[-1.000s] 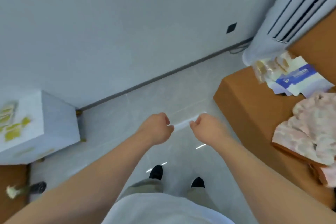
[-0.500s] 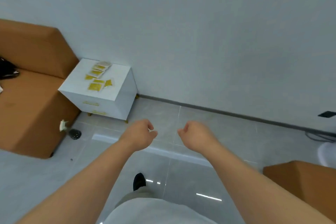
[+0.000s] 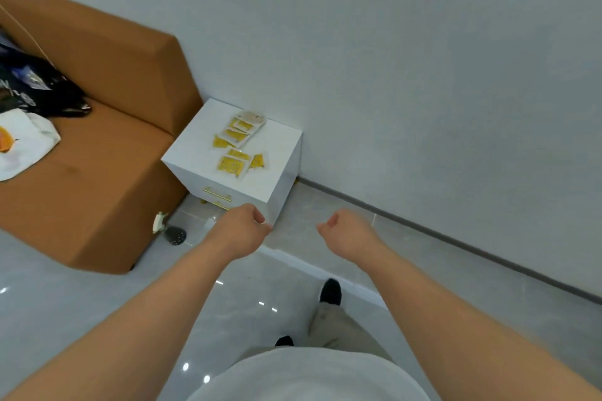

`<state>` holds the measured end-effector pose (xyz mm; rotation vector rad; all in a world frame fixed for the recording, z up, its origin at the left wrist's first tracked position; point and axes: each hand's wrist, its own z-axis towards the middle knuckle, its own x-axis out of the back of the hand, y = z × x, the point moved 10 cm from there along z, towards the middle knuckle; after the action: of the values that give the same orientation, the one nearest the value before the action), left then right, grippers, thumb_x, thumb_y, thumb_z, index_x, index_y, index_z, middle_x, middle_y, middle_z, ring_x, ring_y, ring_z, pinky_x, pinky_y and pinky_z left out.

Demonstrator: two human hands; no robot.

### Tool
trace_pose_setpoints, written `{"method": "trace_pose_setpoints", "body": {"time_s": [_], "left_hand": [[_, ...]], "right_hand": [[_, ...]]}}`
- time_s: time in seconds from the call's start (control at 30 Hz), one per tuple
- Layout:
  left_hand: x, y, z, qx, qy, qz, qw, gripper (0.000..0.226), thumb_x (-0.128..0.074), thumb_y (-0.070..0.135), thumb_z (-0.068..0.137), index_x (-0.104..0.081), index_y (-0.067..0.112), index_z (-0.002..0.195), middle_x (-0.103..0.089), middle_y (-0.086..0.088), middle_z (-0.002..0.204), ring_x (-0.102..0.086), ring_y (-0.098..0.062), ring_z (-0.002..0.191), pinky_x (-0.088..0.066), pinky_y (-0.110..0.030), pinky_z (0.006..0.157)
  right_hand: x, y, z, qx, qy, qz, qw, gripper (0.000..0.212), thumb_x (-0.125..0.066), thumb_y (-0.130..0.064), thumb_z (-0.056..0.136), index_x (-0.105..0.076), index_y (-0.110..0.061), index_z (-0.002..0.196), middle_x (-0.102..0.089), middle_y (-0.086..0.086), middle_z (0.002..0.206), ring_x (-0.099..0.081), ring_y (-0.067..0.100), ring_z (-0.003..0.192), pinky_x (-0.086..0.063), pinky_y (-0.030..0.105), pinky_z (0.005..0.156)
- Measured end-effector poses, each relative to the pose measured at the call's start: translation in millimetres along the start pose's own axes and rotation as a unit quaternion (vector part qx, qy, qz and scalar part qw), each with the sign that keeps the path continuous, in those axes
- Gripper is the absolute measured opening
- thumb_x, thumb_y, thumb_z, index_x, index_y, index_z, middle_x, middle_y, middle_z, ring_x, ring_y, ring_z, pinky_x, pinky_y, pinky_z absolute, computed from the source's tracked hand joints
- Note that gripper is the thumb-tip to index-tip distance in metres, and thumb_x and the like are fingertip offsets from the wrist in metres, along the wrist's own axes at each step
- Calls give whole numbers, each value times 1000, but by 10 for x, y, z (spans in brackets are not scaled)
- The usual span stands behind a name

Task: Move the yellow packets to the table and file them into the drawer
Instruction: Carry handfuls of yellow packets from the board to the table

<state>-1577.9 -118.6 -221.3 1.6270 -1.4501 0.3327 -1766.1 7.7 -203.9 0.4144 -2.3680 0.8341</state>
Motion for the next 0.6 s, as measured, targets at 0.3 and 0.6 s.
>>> {"method": "trace_pose_setpoints", "body": {"time_s": [0.3, 0.6], "left_hand": [[653, -449, 1348, 123, 13, -32, 992, 21, -62, 36, 95, -61, 17, 105, -62, 0, 103, -60, -22, 100, -49, -34, 88], [1185, -959, 2207, 249, 21, -145, 957, 16, -66, 30, 93, -61, 17, 99, -67, -7, 97, -67, -28, 95, -59, -43, 86]], "right_hand": [[-54, -786, 1872, -29, -74, 52, 996, 24, -52, -22, 99, -67, -3, 101, -56, 7, 80, -53, 23, 77, -44, 33, 69], [-221, -1294, 3028, -148, -132, 138, 970, 11, -57, -15, 95, -52, -9, 88, -50, 9, 80, -51, 25, 77, -42, 33, 65]]}}
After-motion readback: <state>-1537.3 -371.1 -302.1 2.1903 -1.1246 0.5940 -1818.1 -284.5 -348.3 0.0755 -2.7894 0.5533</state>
